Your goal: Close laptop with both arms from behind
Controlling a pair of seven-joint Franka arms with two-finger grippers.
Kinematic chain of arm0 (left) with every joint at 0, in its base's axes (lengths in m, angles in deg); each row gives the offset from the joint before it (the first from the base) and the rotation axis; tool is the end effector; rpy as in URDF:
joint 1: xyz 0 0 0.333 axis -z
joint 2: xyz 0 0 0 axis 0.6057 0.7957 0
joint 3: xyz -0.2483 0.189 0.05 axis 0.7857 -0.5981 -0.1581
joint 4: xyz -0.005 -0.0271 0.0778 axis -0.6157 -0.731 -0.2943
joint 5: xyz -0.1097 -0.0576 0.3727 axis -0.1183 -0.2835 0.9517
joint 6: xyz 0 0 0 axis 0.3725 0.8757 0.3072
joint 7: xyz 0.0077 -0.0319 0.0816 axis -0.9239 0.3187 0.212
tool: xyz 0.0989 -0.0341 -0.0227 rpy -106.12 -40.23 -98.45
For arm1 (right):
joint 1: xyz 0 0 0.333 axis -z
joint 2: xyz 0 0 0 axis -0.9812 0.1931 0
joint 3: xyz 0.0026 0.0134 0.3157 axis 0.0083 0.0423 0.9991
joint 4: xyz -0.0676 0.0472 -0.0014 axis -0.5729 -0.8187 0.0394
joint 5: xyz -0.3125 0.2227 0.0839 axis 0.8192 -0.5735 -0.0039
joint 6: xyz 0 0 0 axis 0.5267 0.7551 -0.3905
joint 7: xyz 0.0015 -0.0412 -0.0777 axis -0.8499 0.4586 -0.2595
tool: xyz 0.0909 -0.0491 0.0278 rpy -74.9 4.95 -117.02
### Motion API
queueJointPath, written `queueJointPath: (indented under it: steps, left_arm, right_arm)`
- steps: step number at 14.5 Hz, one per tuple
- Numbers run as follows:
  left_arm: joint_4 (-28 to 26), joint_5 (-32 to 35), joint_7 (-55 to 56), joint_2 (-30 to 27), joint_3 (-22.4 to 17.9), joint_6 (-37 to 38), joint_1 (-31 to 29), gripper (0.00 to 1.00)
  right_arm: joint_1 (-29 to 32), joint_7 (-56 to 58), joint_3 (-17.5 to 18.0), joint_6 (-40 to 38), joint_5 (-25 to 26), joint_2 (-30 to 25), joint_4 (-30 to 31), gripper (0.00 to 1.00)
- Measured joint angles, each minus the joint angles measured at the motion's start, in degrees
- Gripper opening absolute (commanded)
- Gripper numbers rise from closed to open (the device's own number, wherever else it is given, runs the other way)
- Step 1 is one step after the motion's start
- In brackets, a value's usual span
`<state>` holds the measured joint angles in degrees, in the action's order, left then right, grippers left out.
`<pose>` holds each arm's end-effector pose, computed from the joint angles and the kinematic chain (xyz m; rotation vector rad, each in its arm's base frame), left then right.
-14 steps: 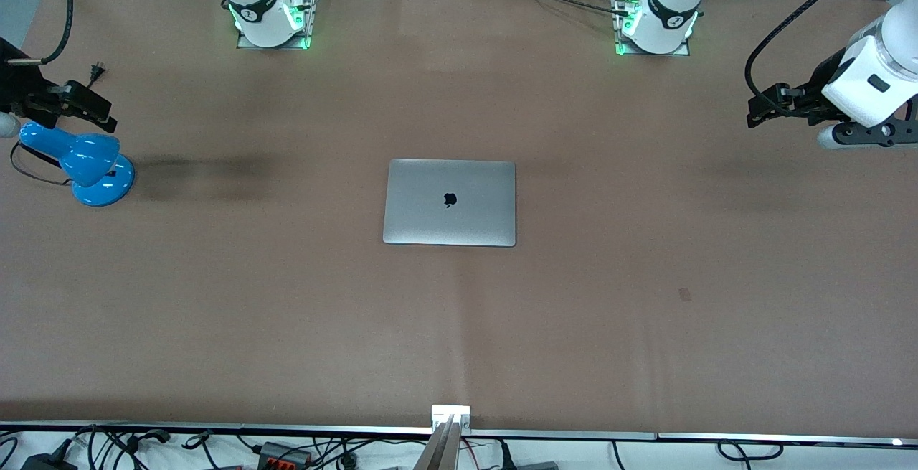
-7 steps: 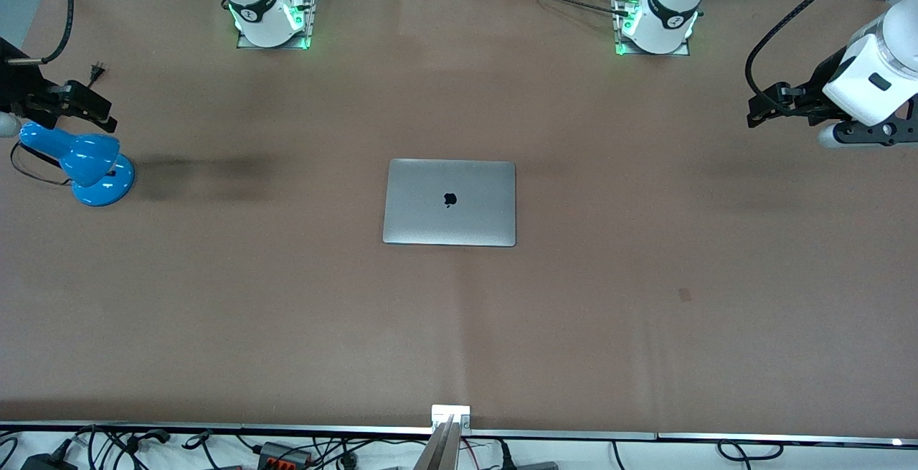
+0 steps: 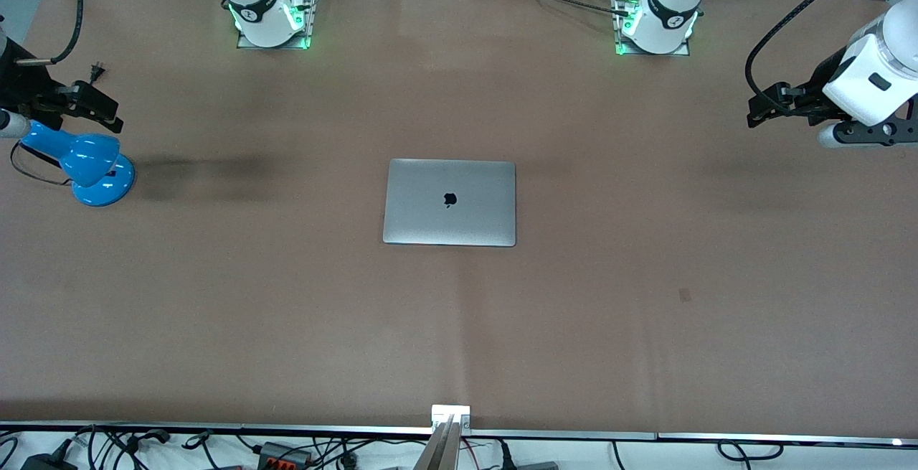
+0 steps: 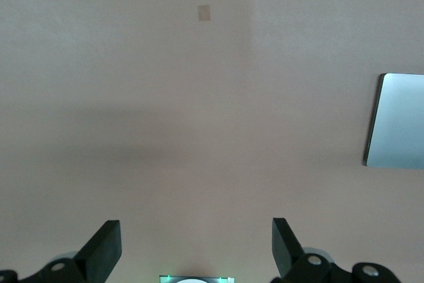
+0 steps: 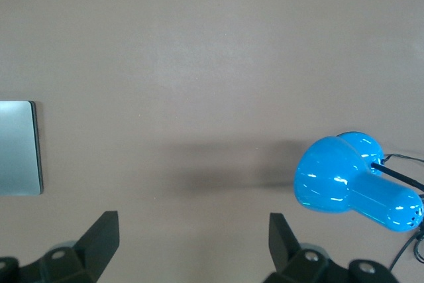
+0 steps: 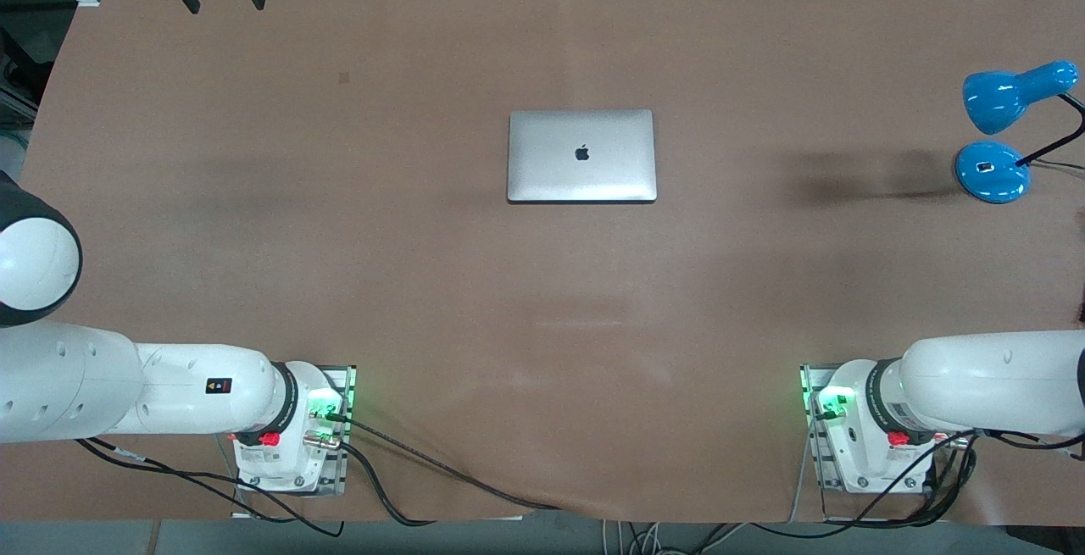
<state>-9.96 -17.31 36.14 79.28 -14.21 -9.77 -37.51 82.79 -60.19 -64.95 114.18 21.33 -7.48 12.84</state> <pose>0.5358 -0.0295 0.5891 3.1276 0.0804 -0.1952 0.5347 -0.0257 0.5872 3.1283 -0.0491 0.0255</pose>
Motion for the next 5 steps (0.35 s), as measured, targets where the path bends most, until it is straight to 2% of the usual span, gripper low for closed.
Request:
queueJointPath:
  steps: [5]
  left_arm:
    - [0.0, 0.0, 0.0, 0.0, 0.0, 0.0, 0.0, 1.0]
  right_arm:
    - [0.3, 0.0, 0.1, 0.0, 0.0, 0.0, 0.0, 1.0]
